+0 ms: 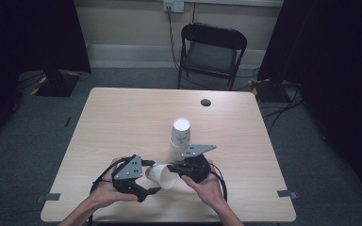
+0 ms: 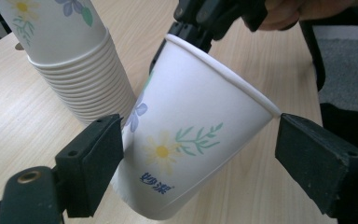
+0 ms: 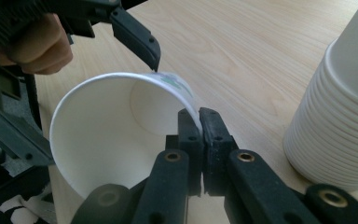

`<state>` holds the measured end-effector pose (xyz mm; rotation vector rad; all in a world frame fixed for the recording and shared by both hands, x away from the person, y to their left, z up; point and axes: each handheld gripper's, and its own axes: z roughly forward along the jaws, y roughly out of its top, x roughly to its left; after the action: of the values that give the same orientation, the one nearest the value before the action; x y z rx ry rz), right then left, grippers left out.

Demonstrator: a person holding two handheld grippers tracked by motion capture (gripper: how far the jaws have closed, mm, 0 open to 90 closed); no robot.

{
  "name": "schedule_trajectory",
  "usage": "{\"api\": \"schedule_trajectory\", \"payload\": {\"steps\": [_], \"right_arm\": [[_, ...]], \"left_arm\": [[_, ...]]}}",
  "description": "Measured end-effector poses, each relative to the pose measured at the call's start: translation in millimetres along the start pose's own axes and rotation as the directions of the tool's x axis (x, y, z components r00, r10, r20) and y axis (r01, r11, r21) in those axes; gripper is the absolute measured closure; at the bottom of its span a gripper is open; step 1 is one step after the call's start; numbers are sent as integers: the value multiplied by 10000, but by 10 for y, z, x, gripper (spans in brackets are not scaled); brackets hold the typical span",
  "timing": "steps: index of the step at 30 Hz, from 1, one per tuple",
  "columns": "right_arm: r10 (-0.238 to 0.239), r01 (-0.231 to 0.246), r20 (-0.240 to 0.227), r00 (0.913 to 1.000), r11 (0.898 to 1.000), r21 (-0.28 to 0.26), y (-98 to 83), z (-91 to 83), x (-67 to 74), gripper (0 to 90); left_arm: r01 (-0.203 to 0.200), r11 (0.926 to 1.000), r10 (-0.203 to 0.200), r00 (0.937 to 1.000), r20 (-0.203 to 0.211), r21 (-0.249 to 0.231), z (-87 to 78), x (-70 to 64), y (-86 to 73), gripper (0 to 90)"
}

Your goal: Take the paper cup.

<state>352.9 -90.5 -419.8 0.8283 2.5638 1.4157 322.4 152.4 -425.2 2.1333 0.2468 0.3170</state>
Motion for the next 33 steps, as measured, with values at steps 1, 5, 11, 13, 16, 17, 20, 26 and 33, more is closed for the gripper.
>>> {"api": "schedule_trajectory", "payload": {"steps": [1,5,11,13,16,17,20,26,33], "right_arm": [[-15,15,-3,10000,10000,19,3,-1,-1,887],[71,-71,7,10000,10000,56,6,2,-7,886],[370,-370,48,9993,9993,78,35,19,14,886],[437,-437,0,9990,9989,140,49,45,33,886],[544,-540,-173,9984,9983,198,54,80,48,884],[508,-505,-173,9986,9985,211,55,88,58,883],[289,-288,-79,9996,9994,180,68,98,92,872],[184,-177,222,9996,9994,-310,70,64,84,840],[332,-306,256,9991,9946,-989,72,30,76,833]], "left_arm": [[-11,10000,11,10000,-6,10,13,-12,-3,153],[-146,9997,150,9996,-249,182,43,-42,-7,153],[-245,9994,260,9977,-630,242,77,-46,-14,151],[-383,9982,418,9964,-740,471,92,-59,-20,148],[-415,9974,460,9958,-791,582,111,-72,-26,150],[-435,9974,480,9958,-782,583,118,-74,-24,151],[-52,9988,90,9969,-788,483,136,-68,-23,161],[798,9968,-799,9954,-536,-38,128,-46,-8,240],[1665,9851,-1674,9857,-191,-424,110,4,-13,275]]}}
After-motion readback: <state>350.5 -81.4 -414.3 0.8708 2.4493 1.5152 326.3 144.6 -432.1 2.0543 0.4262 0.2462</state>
